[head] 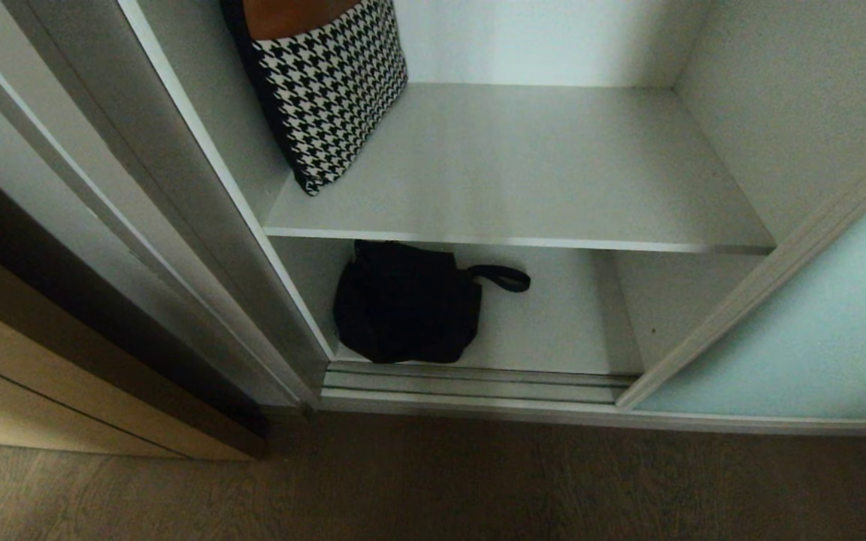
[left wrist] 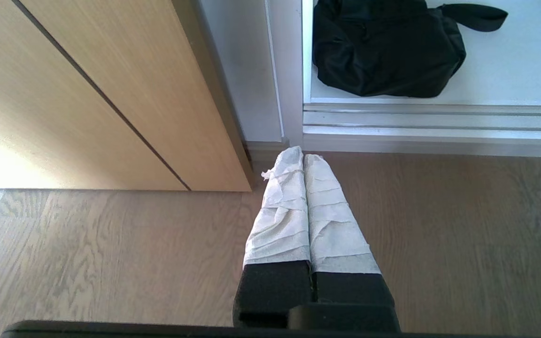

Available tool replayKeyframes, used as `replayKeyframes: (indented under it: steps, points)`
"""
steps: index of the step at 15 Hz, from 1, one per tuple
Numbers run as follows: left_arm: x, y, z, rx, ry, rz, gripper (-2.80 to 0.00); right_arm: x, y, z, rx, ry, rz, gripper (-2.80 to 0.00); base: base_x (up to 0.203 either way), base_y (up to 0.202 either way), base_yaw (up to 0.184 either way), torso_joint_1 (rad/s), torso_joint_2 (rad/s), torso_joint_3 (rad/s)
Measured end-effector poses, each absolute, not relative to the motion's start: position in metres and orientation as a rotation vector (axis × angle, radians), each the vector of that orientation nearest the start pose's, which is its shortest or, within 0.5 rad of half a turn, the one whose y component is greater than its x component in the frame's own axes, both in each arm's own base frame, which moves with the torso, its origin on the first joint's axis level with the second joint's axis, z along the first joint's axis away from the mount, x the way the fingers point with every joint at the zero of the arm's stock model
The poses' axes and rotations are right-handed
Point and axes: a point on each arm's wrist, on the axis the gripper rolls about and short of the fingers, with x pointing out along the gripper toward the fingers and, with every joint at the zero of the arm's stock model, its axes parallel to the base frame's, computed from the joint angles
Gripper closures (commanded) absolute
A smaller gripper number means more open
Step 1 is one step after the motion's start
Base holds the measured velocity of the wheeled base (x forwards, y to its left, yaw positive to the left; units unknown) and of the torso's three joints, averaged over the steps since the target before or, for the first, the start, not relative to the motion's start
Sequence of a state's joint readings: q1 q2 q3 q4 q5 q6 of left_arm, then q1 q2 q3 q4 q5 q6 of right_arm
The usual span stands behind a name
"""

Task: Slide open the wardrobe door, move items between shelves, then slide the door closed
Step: Close the door

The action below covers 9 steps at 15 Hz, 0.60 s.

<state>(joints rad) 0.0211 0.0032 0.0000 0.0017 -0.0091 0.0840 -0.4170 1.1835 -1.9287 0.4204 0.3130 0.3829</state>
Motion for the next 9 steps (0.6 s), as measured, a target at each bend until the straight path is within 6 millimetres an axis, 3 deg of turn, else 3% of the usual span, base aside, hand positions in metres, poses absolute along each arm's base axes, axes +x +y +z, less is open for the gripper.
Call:
replayKeyframes:
  steps: [9]
  points:
    - [-0.023,-0.001,0.075,0.084,0.005,0.012,0.00,0.088,-0.030,0.485,0.267,-0.305,-0.009,0.00,0.000,0.000,0.000,0.000,0.00,0.000]
